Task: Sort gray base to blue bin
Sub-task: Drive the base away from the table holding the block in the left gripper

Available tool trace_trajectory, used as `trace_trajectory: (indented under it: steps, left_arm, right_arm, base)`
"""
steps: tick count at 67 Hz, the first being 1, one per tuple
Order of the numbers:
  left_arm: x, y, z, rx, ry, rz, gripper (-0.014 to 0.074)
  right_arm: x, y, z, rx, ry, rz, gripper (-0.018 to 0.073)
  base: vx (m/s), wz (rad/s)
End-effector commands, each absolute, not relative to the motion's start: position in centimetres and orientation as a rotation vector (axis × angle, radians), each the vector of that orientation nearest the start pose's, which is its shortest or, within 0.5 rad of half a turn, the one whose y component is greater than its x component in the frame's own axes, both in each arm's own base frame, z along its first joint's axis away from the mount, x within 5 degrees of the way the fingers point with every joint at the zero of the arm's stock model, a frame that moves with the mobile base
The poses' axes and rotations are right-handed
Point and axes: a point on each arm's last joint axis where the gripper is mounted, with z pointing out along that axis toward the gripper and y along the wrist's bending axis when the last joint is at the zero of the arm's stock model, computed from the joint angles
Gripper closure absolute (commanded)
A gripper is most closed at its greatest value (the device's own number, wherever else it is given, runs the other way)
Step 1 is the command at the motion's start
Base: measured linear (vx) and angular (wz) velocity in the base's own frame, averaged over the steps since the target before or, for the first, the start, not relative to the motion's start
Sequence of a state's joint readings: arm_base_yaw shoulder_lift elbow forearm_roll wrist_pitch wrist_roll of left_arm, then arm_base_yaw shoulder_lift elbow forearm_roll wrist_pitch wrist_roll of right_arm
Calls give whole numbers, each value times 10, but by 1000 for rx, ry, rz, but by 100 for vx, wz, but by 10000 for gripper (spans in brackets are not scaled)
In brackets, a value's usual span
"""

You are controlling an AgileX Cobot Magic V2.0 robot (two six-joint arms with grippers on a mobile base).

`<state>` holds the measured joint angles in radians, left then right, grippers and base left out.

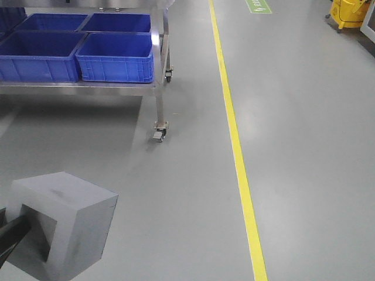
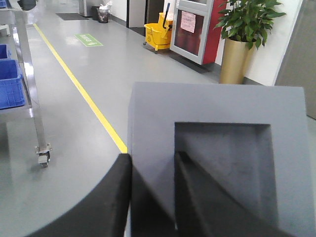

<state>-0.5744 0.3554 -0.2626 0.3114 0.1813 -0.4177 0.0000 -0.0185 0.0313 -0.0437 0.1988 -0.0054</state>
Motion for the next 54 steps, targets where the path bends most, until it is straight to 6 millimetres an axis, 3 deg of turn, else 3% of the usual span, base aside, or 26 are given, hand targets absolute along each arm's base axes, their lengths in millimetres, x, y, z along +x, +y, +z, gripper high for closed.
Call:
trace_trajectory:
  steps: [1,54]
  left_arm:
    - [76,-47,281,363,1606,-514,603]
    - [76,-47,281,363,1606,-514,603]
  right_arm:
    - [56,-1,191,-42,1621,-59,564]
    - [56,-1,191,-42,1621,-59,564]
  base:
    - [40,-3]
    - [41,-2]
